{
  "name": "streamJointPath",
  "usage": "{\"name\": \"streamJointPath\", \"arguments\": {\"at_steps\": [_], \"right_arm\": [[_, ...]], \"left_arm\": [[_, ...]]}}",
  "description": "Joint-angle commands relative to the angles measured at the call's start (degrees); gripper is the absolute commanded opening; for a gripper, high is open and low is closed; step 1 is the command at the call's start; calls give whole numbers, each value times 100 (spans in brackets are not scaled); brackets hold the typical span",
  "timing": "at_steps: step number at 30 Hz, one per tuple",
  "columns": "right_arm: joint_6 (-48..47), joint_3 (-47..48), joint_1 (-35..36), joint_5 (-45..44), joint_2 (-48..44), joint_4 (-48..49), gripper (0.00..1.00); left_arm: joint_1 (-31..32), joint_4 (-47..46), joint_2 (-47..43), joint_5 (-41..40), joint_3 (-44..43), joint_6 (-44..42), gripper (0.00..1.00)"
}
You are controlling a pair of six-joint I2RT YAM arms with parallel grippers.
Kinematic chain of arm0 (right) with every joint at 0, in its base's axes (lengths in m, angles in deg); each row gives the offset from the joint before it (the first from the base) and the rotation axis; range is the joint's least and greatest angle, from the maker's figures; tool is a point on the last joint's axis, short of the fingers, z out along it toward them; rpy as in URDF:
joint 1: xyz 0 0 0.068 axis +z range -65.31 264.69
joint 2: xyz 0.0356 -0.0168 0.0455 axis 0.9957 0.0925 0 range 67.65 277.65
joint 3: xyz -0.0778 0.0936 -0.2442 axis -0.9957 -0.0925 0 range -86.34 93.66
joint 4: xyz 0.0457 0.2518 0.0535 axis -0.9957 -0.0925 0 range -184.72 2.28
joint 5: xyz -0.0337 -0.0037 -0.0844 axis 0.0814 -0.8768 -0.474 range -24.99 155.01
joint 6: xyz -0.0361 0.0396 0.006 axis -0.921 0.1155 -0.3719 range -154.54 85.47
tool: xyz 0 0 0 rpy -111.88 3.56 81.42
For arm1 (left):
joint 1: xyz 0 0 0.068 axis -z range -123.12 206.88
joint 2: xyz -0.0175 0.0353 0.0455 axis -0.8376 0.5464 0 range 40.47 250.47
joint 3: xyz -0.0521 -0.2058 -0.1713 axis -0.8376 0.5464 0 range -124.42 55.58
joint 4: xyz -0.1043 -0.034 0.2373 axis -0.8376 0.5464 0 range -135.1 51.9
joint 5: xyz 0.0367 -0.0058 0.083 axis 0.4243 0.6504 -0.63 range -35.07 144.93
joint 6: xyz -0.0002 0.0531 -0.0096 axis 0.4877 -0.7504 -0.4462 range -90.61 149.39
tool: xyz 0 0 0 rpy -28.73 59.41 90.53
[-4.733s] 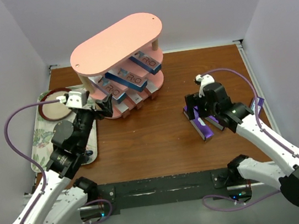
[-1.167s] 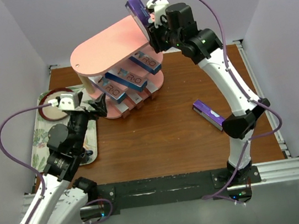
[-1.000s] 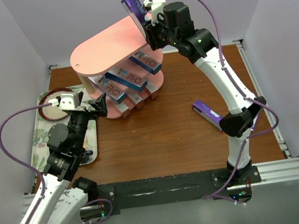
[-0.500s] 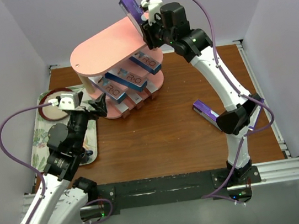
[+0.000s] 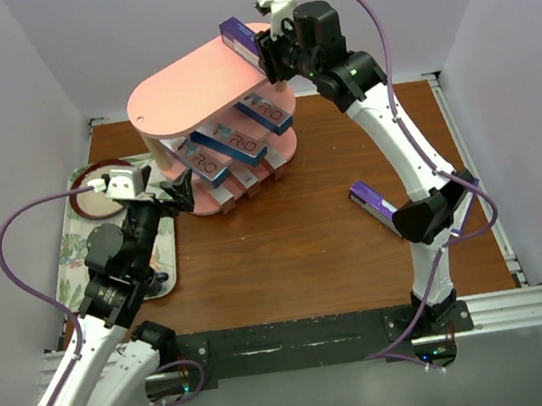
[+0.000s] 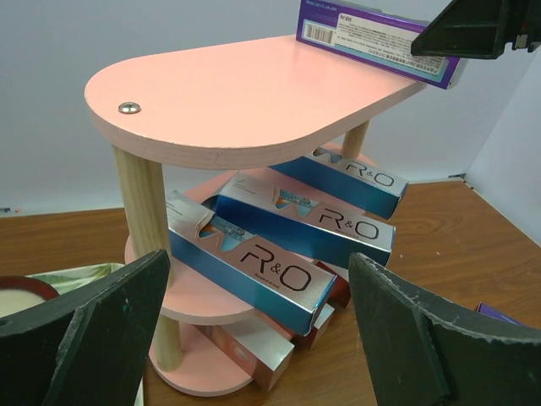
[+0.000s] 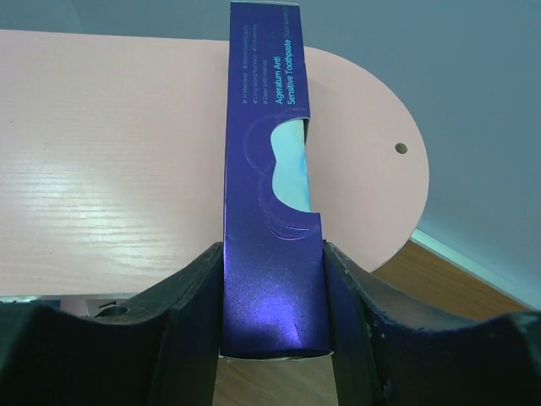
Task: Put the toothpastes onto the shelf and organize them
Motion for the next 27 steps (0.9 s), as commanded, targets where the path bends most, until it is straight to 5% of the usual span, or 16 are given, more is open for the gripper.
{"name": "streamJointPath", "arguments": {"at_steps": [1, 10, 20, 27], "right_arm": [[-55, 167, -103, 1, -167, 314, 46], [-151, 167, -156, 300, -53, 473, 44], [-230, -281, -200, 335, -711, 613, 93], [-187, -1817, -209, -277, -2055, 639, 99]], "left_arm": [[-62, -263, -26, 52, 63, 98, 92], [-54, -263, -35, 52, 63, 98, 92], [-80, -272, -44, 114, 54, 115, 92], [-97, -263, -105, 184, 54, 133, 92]]}}
